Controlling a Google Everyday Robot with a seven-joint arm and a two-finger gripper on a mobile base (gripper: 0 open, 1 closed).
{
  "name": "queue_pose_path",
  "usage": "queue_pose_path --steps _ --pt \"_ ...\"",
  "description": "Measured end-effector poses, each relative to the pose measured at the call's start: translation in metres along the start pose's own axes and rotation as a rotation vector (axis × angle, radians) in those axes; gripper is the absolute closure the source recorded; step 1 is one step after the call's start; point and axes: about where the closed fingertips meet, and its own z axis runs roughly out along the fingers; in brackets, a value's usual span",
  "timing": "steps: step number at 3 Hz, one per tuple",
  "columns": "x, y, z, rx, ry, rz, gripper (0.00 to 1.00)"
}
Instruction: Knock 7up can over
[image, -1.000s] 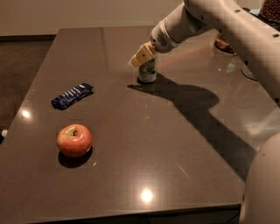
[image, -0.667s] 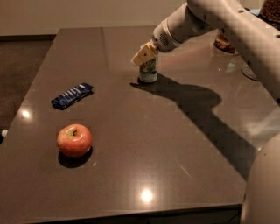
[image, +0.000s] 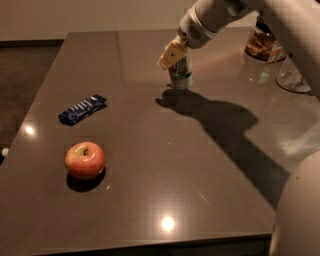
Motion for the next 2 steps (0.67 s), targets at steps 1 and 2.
queue_pose_path --steps 1,2 --pt "0.016 0.005 -0.021 0.002 0.150 -0.070 1.00" --pt "0.041 0.006 -0.033 -0.018 0.289 -0.123 1.00"
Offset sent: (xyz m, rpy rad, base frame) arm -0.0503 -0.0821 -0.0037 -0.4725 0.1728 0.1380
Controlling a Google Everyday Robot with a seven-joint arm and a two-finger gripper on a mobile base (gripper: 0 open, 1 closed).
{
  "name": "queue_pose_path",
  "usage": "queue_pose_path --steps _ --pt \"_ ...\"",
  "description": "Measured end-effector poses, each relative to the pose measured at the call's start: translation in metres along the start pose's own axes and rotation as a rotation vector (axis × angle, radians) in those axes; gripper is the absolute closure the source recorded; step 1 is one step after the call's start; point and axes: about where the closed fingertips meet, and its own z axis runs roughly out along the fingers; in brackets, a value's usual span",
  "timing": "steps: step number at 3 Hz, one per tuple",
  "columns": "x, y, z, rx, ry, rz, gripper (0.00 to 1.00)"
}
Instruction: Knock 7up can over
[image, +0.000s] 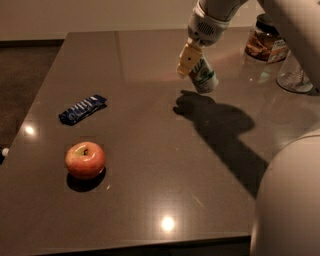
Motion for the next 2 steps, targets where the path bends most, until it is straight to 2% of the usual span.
queue_pose_path --steps 1,2 --pt "0.024 0.001 0.003 -0.027 0.104 -0.039 1.00" --pt "0.039 0.007 0.007 -0.050 0.166 -0.089 0.87"
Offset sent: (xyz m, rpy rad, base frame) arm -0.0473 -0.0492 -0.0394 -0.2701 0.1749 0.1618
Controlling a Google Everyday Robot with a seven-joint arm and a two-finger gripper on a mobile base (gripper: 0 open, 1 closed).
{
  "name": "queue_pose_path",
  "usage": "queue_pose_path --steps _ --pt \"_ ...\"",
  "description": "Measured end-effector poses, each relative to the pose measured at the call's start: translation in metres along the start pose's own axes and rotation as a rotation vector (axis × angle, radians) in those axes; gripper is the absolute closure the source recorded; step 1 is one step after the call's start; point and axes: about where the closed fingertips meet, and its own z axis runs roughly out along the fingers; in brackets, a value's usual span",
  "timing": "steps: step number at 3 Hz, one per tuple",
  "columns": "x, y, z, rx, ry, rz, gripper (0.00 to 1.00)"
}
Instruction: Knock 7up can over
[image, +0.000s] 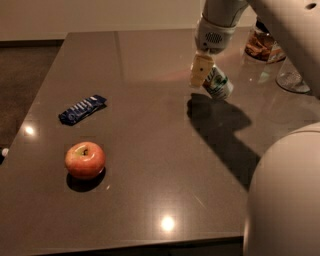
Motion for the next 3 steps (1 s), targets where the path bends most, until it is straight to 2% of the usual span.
queue_pose_path --steps 1,3 --pt "0.007 0.016 0.011 -0.031 0.037 -0.083 0.62" --pt "0.012 0.047 0.034 -0.103 0.056 -0.230 0.17"
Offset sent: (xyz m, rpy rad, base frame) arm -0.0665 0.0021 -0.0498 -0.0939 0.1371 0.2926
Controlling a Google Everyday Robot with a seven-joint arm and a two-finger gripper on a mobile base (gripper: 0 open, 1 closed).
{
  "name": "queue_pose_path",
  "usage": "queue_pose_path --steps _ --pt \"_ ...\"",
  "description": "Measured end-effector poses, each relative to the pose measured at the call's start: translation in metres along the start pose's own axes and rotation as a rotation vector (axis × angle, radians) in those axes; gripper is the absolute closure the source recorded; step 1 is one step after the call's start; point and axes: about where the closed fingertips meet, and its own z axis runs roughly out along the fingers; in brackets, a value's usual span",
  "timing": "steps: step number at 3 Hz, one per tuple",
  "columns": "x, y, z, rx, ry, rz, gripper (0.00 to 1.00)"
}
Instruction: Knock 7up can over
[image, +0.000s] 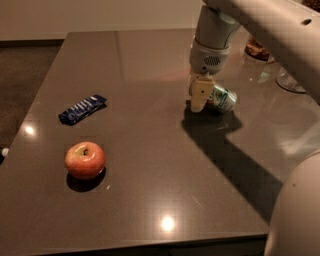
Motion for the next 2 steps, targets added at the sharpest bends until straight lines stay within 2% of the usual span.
queue_pose_path --steps 1,2 --pt "-0.0039 0.0053 0.0124 -0.016 -0.010 -0.043 0.00" --pt "-0.0040 0.0052 0.0124 -0.016 -0.010 -0.043 0.00"
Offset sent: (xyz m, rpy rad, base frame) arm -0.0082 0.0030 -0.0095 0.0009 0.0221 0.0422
